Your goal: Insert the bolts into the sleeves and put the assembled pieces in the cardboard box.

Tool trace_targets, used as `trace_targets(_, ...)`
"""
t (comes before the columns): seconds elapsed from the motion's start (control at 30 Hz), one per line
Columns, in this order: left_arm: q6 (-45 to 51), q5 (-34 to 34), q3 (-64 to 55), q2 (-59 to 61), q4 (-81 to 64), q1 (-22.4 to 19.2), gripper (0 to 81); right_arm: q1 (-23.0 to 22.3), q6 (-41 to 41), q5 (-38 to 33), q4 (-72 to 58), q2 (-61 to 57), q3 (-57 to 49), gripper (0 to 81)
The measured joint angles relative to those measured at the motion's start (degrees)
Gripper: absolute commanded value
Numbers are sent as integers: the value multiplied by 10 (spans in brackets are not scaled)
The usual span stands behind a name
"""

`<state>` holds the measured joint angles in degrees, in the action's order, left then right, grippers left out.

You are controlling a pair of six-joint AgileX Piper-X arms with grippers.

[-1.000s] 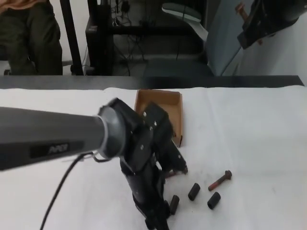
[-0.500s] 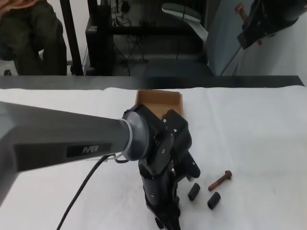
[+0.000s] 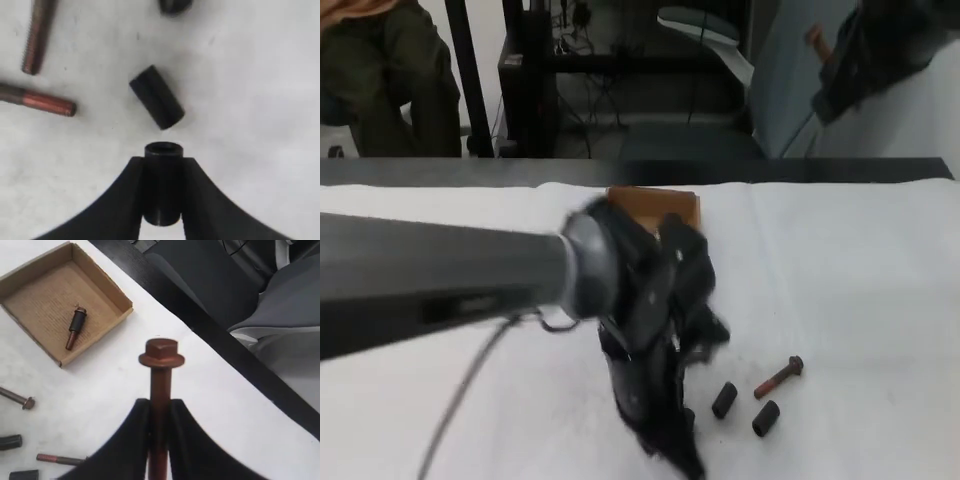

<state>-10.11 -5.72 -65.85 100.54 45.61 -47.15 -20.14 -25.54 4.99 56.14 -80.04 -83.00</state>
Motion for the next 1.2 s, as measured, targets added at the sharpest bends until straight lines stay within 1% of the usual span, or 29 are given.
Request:
trace_targets(0.07,26,-17,1,-69,-38,7,17,8,4,-35,-18,0,35,0)
trace_targets(0.13,45,-16,5,-142,-72,21,17,21,17,-67,-41,3,69,0)
trace_targets(0.2,65,-10,19,-218,-111,44,17,39,42,-109,-75,13,111,0)
trace_targets(0.27,81,-12,41,-274,-150,65,17,54,70,-163,-123,31,152,0)
trace_targets(0.3,95,-19,65,-312,-191,80,17,59,97,-200,-154,44,173,0)
trace_targets(0.4,128,-36,143,-381,-307,98,17,58,168,-268,-263,88,231,0)
trace_targets(0.47,140,-41,189,-406,-380,98,17,51,206,-286,-316,108,254,0)
trace_targets(0.53,146,-43,247,-414,-456,87,17,38,261,-302,-385,128,279,0)
trace_targets(0.6,149,-30,294,-409,-524,70,17,25,296,-312,-428,137,295,0)
trace_targets(0.67,154,-9,330,-400,-580,51,17,0,335,-321,-485,142,312,0)
trace_targets(0.7,165,24,358,-391,-631,34,17,-13,348,-323,-516,142,317,0)
trace_targets(0.77,181,57,387,-379,-681,19,17,-38,367,-325,-573,142,326,0)
trace_targets(0.97,202,117,403,-331,-787,13,17,-108,399,-327,-674,142,341,0)
trace_targets(1.0,202,127,403,-327,-798,12,17,-112,399,-325,-681,142,344,0)
trace_targets(1.07,203,149,403,-317,-824,12,17,-138,399,-306,-706,142,355,0)
trace_targets(1.2,203,162,403,-299,-851,12,17,-164,399,-285,-723,133,361,0)
